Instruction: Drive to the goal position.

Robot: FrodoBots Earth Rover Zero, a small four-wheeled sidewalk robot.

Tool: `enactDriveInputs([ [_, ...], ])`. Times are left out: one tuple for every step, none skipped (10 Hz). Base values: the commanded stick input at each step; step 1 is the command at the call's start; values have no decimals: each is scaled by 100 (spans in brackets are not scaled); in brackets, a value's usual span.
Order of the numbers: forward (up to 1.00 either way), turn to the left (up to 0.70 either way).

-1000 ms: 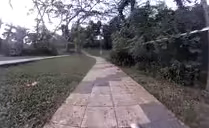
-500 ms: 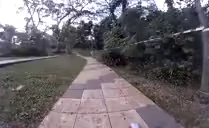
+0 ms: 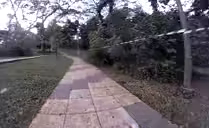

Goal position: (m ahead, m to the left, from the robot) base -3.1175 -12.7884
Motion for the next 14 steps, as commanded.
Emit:
enactDriveInputs([
  [0,-70],
  [0,-70],
  [0,-70],
  [0,-70],
  [0,-70],
  [0,-70],
  [0,-70],
  [0,-70],
  [0,-70],
  [0,-70],
  [0,-70],
  [0,-70],
  [0,-70],
  [0,-70],
])
